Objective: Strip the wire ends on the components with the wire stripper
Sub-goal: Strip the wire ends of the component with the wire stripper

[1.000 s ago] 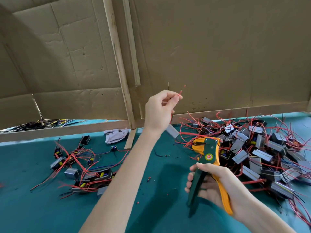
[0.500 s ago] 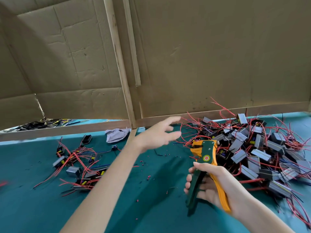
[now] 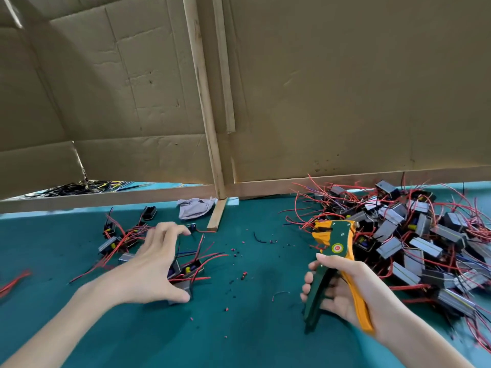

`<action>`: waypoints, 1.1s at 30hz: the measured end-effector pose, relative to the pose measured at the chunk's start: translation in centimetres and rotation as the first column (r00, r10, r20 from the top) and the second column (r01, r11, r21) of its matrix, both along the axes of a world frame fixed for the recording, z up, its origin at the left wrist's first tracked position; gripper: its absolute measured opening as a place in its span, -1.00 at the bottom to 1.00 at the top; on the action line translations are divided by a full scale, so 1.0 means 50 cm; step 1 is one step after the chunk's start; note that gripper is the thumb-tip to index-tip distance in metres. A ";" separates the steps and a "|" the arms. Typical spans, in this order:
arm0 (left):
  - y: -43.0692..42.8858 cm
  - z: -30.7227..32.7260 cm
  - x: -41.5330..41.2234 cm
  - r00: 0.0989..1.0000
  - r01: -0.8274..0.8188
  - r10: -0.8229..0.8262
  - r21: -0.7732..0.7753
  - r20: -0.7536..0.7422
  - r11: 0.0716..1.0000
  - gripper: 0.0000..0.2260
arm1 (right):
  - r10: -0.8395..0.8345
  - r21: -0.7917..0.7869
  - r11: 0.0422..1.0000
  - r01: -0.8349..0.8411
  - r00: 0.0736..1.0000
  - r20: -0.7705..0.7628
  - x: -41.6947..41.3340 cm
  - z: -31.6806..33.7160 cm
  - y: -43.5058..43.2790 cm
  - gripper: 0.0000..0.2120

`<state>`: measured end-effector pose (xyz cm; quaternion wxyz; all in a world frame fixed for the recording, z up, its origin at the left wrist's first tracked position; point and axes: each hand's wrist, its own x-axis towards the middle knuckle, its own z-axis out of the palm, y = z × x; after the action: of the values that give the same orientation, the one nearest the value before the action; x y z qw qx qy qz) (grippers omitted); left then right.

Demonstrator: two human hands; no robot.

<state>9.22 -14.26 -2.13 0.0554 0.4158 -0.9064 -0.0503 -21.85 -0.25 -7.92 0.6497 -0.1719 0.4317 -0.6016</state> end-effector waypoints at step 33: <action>0.038 -0.068 -0.262 0.975 -0.066 0.080 0.074 -0.205 0.995 -0.77 | -0.004 -0.040 0.999 -0.003 0.983 -0.181 0.032 0.034 0.017 -0.63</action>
<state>-3.90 -12.36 -5.55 0.1377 0.4429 -0.8775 -0.1218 -20.24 0.62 -6.21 0.6040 -0.2387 0.4771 -0.5921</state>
